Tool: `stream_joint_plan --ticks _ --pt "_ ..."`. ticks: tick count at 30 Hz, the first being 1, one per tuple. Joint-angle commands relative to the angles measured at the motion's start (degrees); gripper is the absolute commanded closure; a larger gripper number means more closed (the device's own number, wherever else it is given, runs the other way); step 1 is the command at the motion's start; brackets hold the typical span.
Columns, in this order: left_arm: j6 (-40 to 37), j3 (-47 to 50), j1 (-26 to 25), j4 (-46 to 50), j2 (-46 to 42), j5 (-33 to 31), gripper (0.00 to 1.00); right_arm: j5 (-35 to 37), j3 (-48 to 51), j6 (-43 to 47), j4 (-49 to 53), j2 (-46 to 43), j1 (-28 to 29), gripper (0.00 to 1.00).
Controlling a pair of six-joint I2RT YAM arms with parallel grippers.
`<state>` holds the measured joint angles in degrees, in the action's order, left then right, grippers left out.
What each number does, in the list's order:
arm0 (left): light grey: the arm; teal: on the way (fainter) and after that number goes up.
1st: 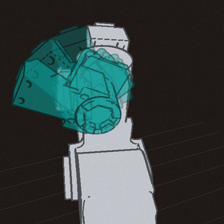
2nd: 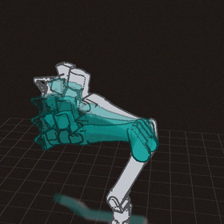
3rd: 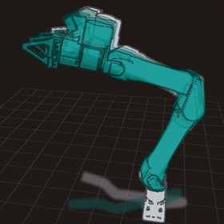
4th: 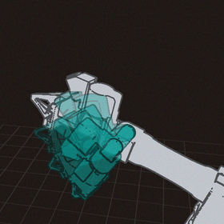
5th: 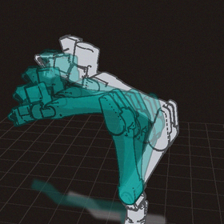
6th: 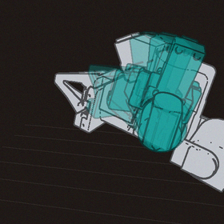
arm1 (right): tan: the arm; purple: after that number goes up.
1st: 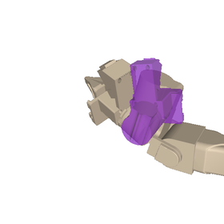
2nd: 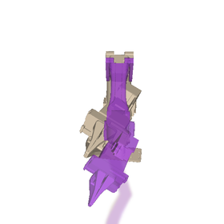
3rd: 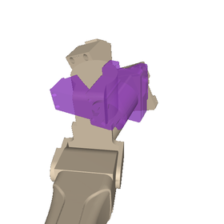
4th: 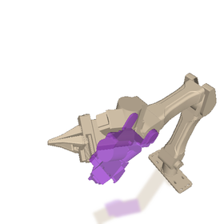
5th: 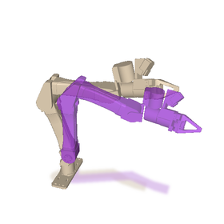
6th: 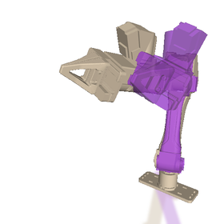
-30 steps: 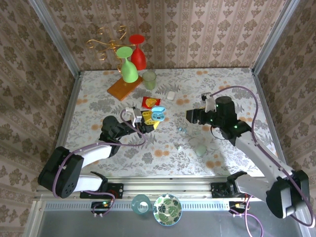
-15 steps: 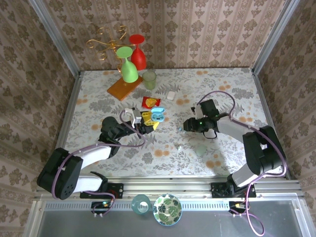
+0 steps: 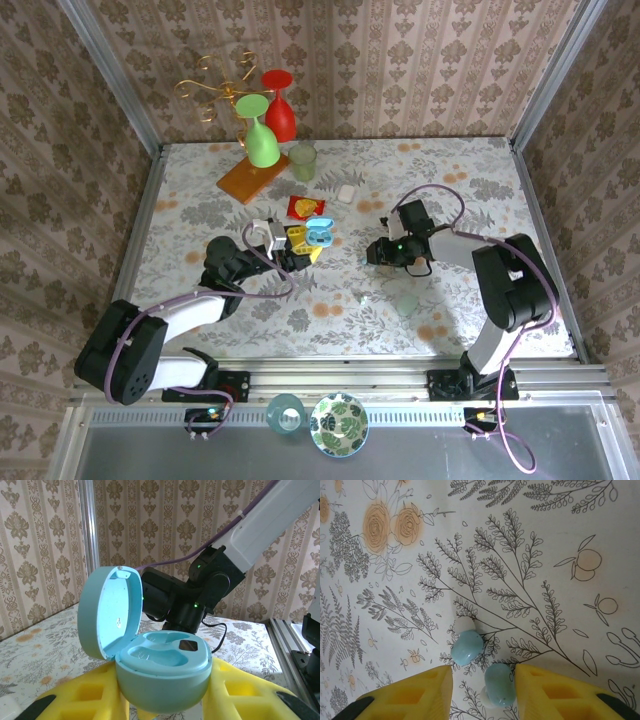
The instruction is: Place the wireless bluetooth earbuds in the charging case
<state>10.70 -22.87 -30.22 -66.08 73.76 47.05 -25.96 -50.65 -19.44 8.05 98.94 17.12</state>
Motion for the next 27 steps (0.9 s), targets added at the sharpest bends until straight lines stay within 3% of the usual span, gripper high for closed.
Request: stream_joint_plan --ticks 1,11,27 --pt "-1.02 0.26 0.42 -1.34 -0.90 0.07 0.74 -1.44 -0.85 1.42 -0.72 1.09 -0.30 0.62" --pt "-0.97 0.18 0.42 -1.37 -0.78 0.14 0.75 -6.06 1.36 1.60 -1.58 0.89 -0.33 0.63" --pt "-1.10 0.29 0.42 -1.44 -0.68 0.08 0.75 -6.23 1.69 1.76 -0.70 2.30 -0.28 0.66"
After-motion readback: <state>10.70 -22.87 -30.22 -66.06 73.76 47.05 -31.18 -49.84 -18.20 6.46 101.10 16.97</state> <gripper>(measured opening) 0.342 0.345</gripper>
